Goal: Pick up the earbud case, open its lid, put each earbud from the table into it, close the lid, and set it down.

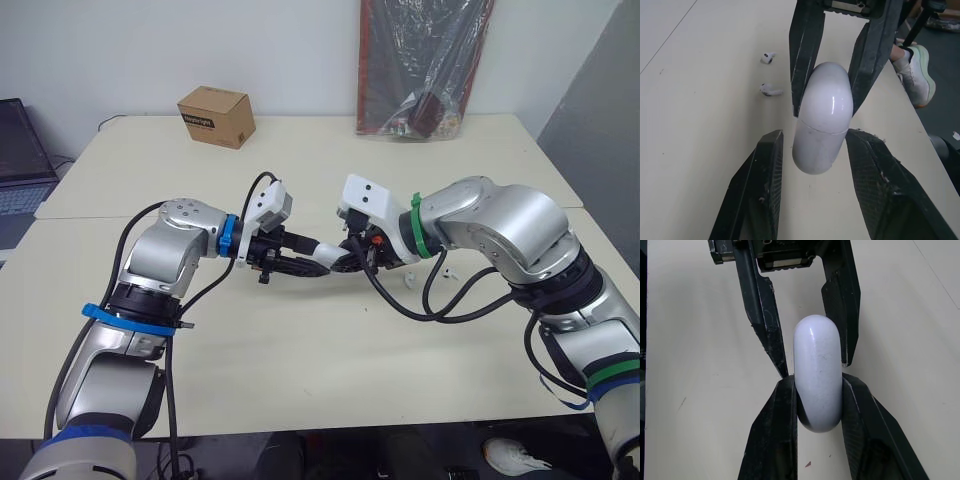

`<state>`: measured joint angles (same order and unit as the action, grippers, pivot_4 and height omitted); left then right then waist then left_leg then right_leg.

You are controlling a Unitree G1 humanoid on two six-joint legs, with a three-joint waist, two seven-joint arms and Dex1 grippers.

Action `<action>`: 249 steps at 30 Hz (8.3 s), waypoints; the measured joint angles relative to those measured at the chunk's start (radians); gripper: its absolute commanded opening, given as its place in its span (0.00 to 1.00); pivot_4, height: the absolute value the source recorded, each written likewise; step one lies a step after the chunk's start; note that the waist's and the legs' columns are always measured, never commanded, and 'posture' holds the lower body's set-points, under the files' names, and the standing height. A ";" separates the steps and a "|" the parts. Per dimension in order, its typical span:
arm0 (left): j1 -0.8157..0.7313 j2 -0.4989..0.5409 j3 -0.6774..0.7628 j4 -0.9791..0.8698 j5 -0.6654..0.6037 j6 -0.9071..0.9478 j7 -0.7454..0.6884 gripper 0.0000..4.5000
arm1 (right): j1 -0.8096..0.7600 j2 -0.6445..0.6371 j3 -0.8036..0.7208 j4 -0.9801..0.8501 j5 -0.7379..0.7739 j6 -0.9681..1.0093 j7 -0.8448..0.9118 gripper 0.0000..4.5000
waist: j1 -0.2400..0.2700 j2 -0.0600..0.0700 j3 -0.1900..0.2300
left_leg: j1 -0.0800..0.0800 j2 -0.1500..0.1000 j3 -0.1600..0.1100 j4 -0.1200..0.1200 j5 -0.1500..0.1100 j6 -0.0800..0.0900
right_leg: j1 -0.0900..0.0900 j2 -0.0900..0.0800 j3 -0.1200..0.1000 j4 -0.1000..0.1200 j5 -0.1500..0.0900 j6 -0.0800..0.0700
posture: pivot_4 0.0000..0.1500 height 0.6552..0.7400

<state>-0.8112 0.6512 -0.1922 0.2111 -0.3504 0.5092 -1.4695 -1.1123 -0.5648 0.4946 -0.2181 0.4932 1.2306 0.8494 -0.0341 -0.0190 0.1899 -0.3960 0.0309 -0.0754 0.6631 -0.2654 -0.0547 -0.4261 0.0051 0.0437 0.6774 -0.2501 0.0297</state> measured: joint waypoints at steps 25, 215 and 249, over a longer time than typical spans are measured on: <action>0.000 -0.009 0.004 0.000 -0.002 -0.024 -0.002 0.18 | 0.004 0.017 -0.013 -0.001 -0.001 -0.014 0.026 0.71 | -0.001 0.000 0.000 | 0.000 0.000 0.000 0.000 0.000 0.000 | 0.000 0.000 0.000 0.000 0.000 0.000 | 1.00 1.00; 0.235 -0.105 0.188 -0.024 -0.159 -0.190 0.046 0.18 | 0.335 -0.368 0.129 -0.245 -0.429 0.239 0.331 0.71 | 0.002 0.000 0.000 | 0.005 -0.001 0.001 0.001 0.001 0.000 | 0.004 0.000 0.002 -0.001 -0.003 0.004 | 1.00 1.00; 0.281 -0.109 0.182 -0.101 -0.163 -0.143 0.082 0.18 | 0.396 -0.383 -0.080 -0.216 0.743 0.376 -0.901 0.71 | 0.001 -0.001 0.000 | 0.004 0.000 0.001 0.000 0.001 0.000 | 0.004 0.000 0.002 -0.003 -0.004 0.004 | 1.00 1.00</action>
<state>-0.5297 0.5422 -0.0106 0.1100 -0.5133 0.3666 -1.3873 -0.7165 -0.9474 0.4149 -0.4340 1.2357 1.6070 -0.0516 -0.0327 -0.0196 0.1897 -0.3924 0.0305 -0.0743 0.6631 -0.2648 -0.0544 -0.4220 0.0049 0.0459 0.6746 -0.2537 0.0339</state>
